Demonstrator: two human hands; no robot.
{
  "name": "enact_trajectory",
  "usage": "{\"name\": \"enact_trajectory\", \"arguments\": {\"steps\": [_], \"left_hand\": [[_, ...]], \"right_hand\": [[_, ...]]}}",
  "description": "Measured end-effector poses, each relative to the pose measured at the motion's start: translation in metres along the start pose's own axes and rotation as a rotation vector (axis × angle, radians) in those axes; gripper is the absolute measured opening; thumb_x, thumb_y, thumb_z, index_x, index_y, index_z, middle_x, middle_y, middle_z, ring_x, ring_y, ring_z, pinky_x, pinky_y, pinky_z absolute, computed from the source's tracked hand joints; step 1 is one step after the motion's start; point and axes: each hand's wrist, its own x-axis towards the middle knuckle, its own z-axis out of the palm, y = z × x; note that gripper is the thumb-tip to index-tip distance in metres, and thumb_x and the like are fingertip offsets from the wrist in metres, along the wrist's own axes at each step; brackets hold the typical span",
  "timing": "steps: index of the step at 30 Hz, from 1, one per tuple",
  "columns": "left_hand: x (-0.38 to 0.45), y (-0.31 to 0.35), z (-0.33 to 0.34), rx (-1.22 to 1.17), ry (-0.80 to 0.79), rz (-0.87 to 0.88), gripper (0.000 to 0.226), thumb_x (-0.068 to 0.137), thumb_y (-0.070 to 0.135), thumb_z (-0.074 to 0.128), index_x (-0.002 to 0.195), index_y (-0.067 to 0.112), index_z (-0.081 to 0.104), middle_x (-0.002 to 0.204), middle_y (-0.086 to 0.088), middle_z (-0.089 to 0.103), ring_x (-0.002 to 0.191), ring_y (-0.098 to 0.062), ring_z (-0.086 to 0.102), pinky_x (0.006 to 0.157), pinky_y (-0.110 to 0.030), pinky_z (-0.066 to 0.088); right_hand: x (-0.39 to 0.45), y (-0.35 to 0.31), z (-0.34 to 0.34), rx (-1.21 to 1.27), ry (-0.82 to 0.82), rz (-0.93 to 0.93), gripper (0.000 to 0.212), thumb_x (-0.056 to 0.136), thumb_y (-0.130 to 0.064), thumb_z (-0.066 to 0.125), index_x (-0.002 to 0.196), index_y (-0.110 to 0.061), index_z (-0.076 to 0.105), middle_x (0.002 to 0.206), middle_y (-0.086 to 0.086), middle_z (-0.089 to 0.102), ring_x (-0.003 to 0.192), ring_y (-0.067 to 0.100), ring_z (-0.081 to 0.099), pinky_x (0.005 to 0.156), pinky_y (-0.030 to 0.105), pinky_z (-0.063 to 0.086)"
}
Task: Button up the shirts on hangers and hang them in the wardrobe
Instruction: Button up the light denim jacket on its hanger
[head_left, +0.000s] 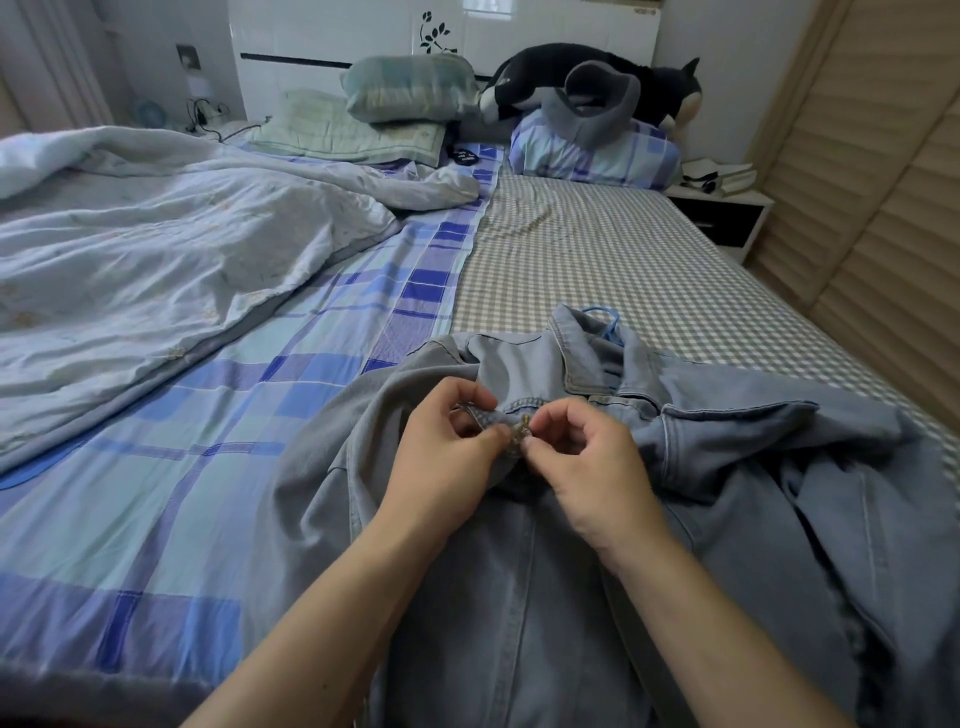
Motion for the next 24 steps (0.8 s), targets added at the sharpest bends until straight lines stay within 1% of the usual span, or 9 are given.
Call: {"name": "enact_trajectory", "arguments": {"steps": [4, 8, 12, 14, 16, 18, 21, 23, 24], "left_hand": [[0.003, -0.001, -0.001, -0.042, 0.002, -0.025, 0.023, 0.081, -0.002, 0.072, 0.091, 0.017, 0.062, 0.056, 0.006, 0.059, 0.057, -0.013, 0.053, 0.062, -0.033, 0.047], [0.002, -0.001, 0.002, -0.053, -0.022, -0.021, 0.023, 0.084, 0.001, 0.074, 0.092, 0.019, 0.062, 0.072, -0.011, 0.072, 0.068, -0.021, 0.062, 0.069, -0.04, 0.052], [0.004, -0.002, -0.006, -0.025, -0.011, -0.017, 0.025, 0.085, 0.008, 0.079, 0.1, 0.021, 0.064, 0.085, -0.015, 0.075, 0.075, -0.021, 0.068, 0.074, -0.042, 0.058], [0.005, -0.005, -0.011, 0.161, 0.022, 0.139, 0.024, 0.085, 0.015, 0.079, 0.102, 0.023, 0.064, 0.088, -0.009, 0.075, 0.086, -0.02, 0.067, 0.08, -0.043, 0.056], [0.009, -0.009, -0.017, 0.619, 0.14, 0.485, 0.024, 0.086, 0.023, 0.077, 0.106, 0.024, 0.066, 0.096, 0.004, 0.071, 0.097, -0.022, 0.055, 0.086, -0.035, 0.048], [0.012, -0.01, -0.022, 0.827, 0.166, 0.698, 0.028, 0.088, 0.024, 0.076, 0.113, 0.021, 0.066, 0.103, 0.007, 0.068, 0.099, -0.025, 0.047, 0.09, -0.032, 0.04], [0.02, -0.021, -0.031, 0.916, 0.052, 0.694, 0.046, 0.088, 0.025, 0.076, 0.131, 0.022, 0.061, 0.114, 0.004, 0.063, 0.106, -0.028, 0.044, 0.098, -0.039, 0.04], [0.026, -0.034, -0.042, 0.971, -0.051, 0.621, 0.057, 0.092, 0.031, 0.069, 0.145, 0.025, 0.052, 0.122, 0.003, 0.057, 0.117, -0.028, 0.041, 0.107, -0.04, 0.037], [0.031, -0.04, -0.047, 0.99, -0.099, 0.554, 0.058, 0.095, 0.039, 0.061, 0.151, 0.029, 0.045, 0.125, 0.004, 0.054, 0.122, -0.025, 0.04, 0.11, -0.037, 0.034]], "right_hand": [[0.002, 0.003, -0.004, 0.008, -0.069, 0.014, 0.028, 0.086, 0.008, 0.068, 0.077, -0.018, 0.068, 0.071, -0.001, 0.067, 0.069, 0.013, 0.062, 0.07, 0.037, 0.058], [0.013, 0.008, -0.014, -0.127, -0.046, -0.054, 0.037, 0.087, 0.012, 0.06, 0.076, -0.022, 0.068, 0.077, 0.002, 0.069, 0.066, 0.019, 0.067, 0.068, 0.04, 0.061], [0.006, 0.004, -0.013, -0.204, -0.059, -0.242, 0.038, 0.086, 0.007, 0.066, 0.102, -0.028, 0.069, 0.101, -0.004, 0.063, 0.078, 0.012, 0.065, 0.075, 0.019, 0.054], [0.003, 0.009, -0.015, -0.427, -0.055, -0.38, 0.046, 0.079, -0.001, 0.077, 0.118, -0.024, 0.069, 0.116, -0.006, 0.054, 0.097, 0.008, 0.059, 0.091, 0.018, 0.049], [0.007, 0.021, -0.021, -0.697, -0.017, -0.43, 0.064, 0.078, -0.013, 0.082, 0.137, -0.024, 0.06, 0.135, 0.0, 0.048, 0.121, 0.019, 0.047, 0.109, 0.031, 0.041], [0.018, 0.028, -0.033, -0.951, -0.047, -0.323, 0.074, 0.085, -0.027, 0.076, 0.151, -0.025, 0.045, 0.152, 0.006, 0.039, 0.136, 0.028, 0.031, 0.118, 0.04, 0.028], [0.028, 0.026, -0.056, -1.207, -0.279, -0.015, 0.073, 0.095, -0.041, 0.062, 0.158, -0.034, 0.026, 0.164, 0.001, 0.026, 0.148, 0.028, 0.018, 0.124, 0.038, 0.016], [0.033, 0.002, -0.07, -1.123, -0.402, 0.098, 0.063, 0.096, -0.039, 0.061, 0.154, -0.034, 0.036, 0.157, -0.003, 0.04, 0.142, 0.023, 0.037, 0.117, 0.036, 0.031], [0.038, -0.016, -0.073, -0.965, -0.378, 0.12, 0.051, 0.098, -0.036, 0.06, 0.148, -0.033, 0.048, 0.143, -0.005, 0.053, 0.127, 0.018, 0.052, 0.106, 0.033, 0.041]]}}
